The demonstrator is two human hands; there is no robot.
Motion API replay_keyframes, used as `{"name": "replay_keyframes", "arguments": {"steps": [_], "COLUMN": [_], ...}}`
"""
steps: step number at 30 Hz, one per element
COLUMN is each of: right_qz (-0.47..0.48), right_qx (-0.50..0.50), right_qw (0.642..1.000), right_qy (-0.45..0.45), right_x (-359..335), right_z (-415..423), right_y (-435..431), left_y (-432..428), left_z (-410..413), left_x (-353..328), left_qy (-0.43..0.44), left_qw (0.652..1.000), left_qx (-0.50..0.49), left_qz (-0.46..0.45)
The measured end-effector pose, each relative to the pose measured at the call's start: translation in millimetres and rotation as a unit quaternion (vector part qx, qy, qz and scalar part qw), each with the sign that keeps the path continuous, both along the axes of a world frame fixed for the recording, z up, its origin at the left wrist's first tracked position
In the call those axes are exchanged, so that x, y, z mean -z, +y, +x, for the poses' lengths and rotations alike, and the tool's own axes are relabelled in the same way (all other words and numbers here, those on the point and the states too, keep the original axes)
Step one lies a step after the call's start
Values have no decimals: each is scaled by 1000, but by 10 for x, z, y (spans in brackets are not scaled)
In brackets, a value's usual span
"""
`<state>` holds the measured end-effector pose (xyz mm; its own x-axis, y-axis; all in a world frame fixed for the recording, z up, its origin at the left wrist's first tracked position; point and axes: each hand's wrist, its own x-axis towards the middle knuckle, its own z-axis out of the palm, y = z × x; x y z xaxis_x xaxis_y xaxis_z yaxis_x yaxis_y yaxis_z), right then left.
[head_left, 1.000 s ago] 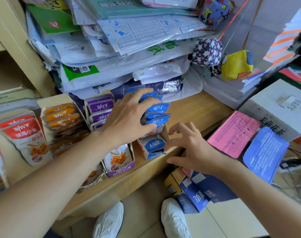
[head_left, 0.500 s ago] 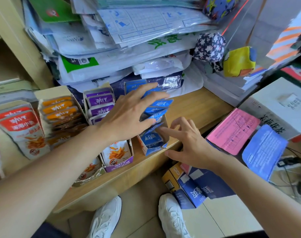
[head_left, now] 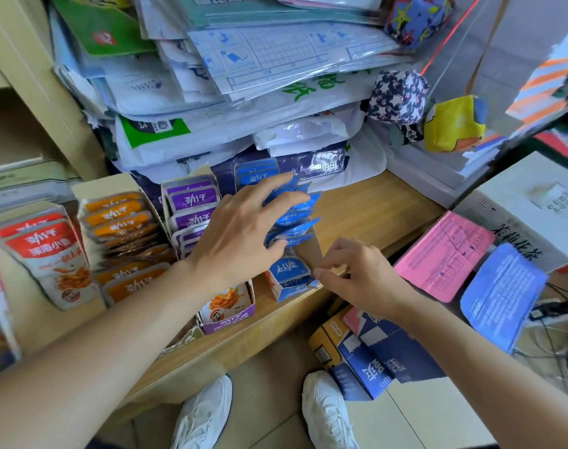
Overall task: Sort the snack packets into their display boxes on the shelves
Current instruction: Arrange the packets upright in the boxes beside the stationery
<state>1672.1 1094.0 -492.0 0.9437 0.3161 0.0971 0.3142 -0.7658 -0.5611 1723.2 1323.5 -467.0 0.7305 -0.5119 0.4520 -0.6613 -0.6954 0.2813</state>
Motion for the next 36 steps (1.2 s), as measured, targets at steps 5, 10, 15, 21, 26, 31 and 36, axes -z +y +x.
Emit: {"name": "replay_keyframes", "arguments": {"steps": [5, 10, 15, 21, 26, 31, 36], "right_qz": [-145, -165, -57, 130, 61, -107, -49], "right_qx": [2, 26, 44, 117, 187, 131, 105], "right_qw": [989, 977, 974, 939, 959, 972, 964], "right_qy": [39, 133, 215, 296, 204, 163, 240], "right_x": [-111, -132, -102, -116, -127, -124, -216], "right_z": [0, 0, 17, 50, 72, 99, 215], "right_y": [131, 246, 169, 173, 242, 270, 278], "left_y": [-9, 21, 60, 83, 95, 88, 102], "left_z": [11, 29, 26, -11, -7, -17, 1], "left_x": [10, 0, -24, -33, -37, -38, -37], "left_qy": [4, 20, 34, 38, 46, 53, 60], "left_qw": [1000, 999, 999, 998, 998, 998, 997], "left_qx": [-2, 4, 16, 21, 25, 33, 35], "left_qz": [-22, -26, -34, -34, -31, -27, -30]}}
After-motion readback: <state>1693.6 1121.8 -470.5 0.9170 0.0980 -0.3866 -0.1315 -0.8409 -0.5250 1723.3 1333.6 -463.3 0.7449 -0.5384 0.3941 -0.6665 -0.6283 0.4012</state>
